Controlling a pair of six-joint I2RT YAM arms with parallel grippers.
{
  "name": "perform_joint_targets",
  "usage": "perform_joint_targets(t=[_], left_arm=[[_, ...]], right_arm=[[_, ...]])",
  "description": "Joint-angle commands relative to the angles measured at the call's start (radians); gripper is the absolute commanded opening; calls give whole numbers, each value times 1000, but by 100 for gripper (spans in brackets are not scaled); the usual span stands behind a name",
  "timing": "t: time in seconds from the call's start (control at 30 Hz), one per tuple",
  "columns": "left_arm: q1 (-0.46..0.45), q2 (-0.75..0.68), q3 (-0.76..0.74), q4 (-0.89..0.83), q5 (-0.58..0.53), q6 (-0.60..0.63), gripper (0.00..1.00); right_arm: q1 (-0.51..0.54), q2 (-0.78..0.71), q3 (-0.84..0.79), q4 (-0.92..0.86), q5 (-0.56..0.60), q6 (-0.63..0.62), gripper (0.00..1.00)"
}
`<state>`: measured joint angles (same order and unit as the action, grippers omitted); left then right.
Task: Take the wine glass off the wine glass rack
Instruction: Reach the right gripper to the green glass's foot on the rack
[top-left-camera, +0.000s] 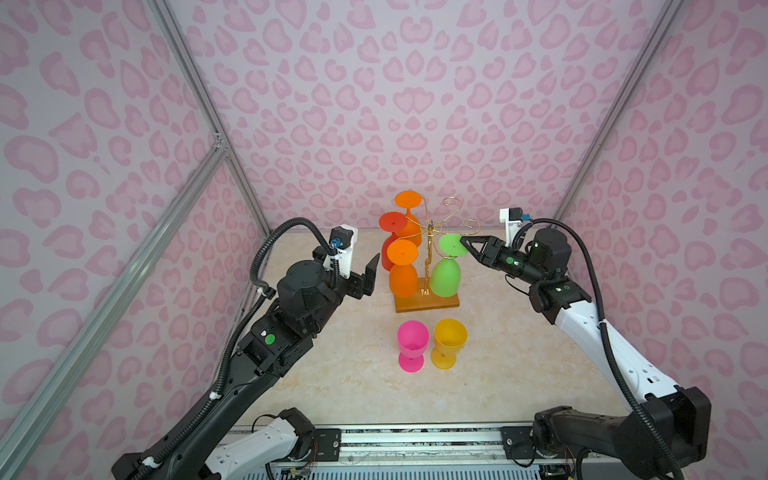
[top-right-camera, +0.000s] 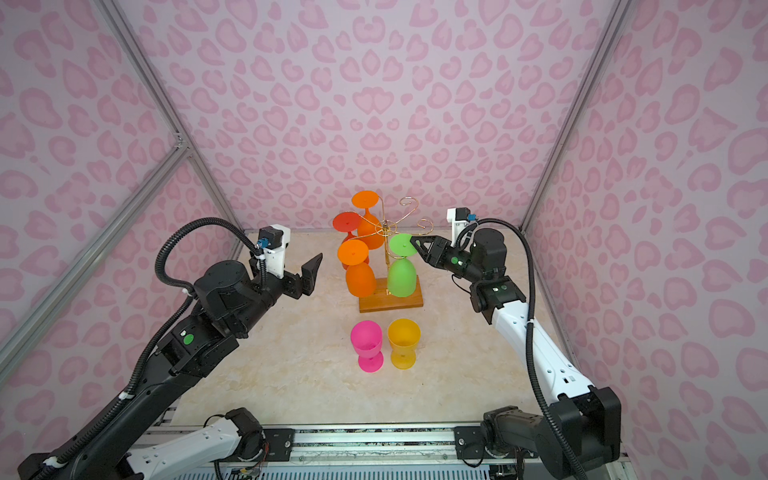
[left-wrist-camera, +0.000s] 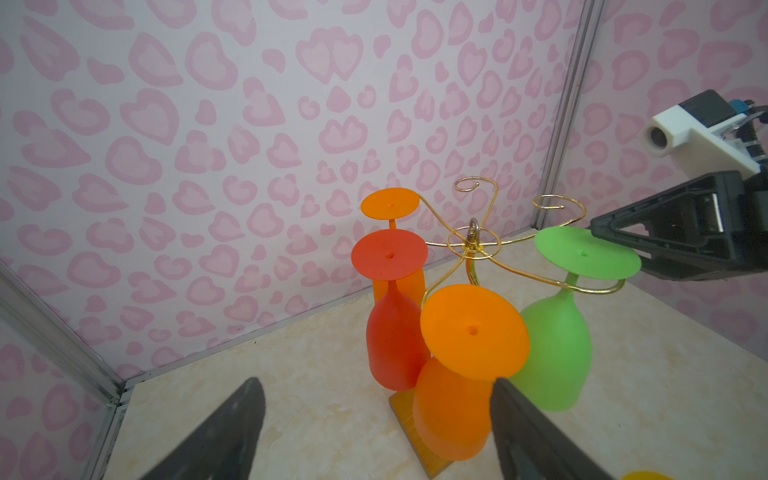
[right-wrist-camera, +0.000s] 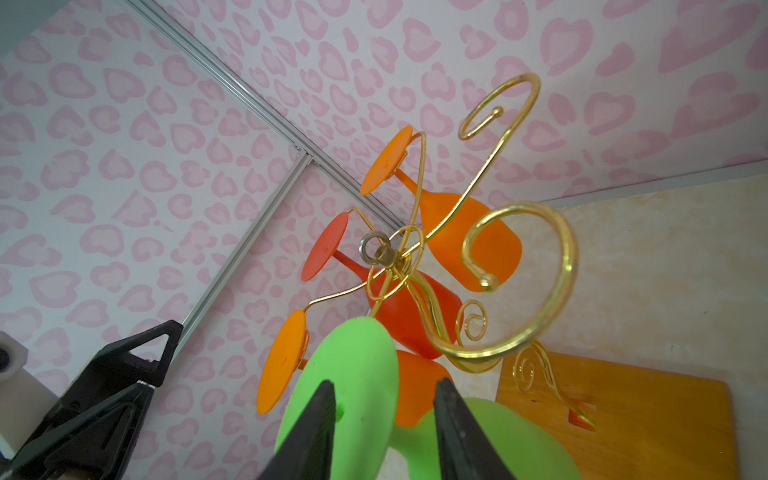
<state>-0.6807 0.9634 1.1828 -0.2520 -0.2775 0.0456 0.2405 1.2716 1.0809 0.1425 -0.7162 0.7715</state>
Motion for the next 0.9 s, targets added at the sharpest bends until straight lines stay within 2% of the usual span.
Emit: perform_joint_targets(t=[0.0,0.33,0.67,0.87], left_arm=[[6,-8,-13,58,23,-26,86],[21,-11,-31,60,17,-27,87],[26,-15,-38,60,20,-26,87],[27,-16,-38,60,26,-26,87]], right_arm=[[3,12,-1,72,-39,38,35],[5,17,-5,114,-59,91,20],[5,38,10,88,-99,101,12],[5,52,-14,196,-137,188,6]])
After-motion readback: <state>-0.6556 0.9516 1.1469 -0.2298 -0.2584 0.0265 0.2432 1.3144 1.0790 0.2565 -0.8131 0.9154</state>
